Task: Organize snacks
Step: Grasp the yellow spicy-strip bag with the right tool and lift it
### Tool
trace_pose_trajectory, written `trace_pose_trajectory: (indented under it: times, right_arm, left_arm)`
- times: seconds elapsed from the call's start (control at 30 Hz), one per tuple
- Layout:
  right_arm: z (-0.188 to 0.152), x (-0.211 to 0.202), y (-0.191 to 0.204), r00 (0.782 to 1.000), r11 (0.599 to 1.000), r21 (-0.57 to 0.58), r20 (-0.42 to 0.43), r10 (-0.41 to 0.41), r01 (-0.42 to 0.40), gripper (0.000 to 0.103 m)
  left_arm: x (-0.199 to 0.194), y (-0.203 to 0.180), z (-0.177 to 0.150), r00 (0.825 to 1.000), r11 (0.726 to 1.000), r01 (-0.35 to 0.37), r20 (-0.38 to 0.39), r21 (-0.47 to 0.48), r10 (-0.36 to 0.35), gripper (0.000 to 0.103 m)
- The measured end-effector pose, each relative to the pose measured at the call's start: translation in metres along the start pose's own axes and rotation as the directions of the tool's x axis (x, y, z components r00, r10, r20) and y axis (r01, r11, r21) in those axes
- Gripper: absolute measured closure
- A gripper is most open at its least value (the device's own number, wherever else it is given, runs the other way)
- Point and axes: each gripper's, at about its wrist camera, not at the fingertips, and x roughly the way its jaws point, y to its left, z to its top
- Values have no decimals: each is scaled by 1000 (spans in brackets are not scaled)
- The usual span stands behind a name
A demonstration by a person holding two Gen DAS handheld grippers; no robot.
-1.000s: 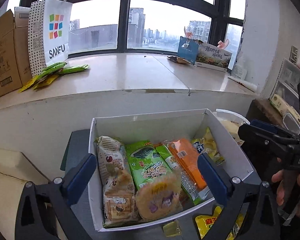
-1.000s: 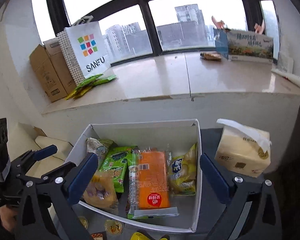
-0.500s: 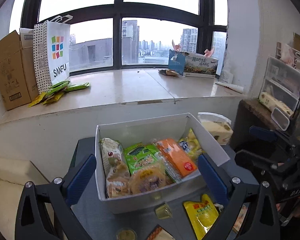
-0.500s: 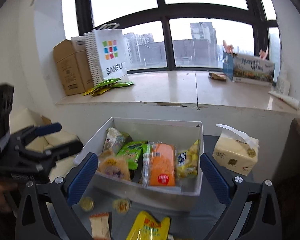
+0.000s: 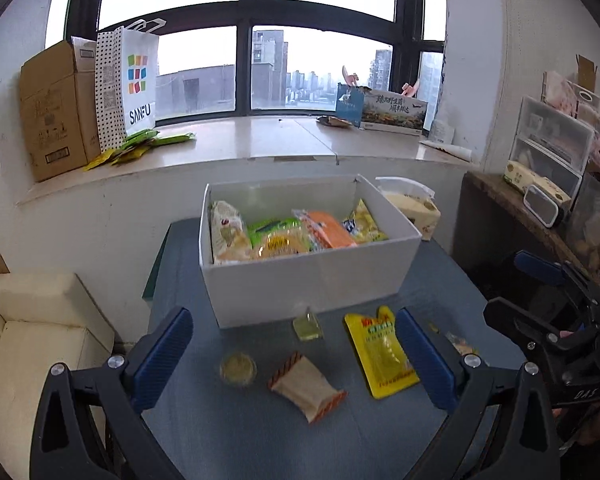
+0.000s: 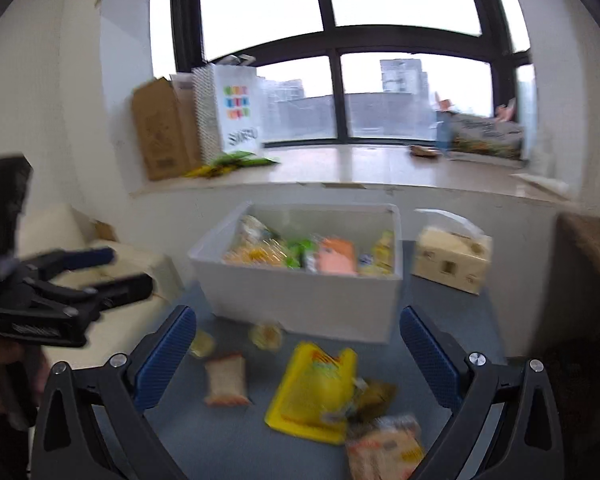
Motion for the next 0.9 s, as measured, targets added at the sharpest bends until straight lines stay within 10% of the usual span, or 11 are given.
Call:
trace_pose_trajectory:
  times: [0.57, 0.9]
  right_arm:
    - [-57, 12, 7, 990, 999, -8, -135, -37, 36, 0]
    - [-40, 129, 4, 944, 995, -88, -330, 14, -45, 0]
  left_arm:
    - [-6, 12, -66, 997, 997, -10, -72, -79, 5, 0]
    - [5, 12, -73, 994, 997, 3, -108, -74, -11, 0]
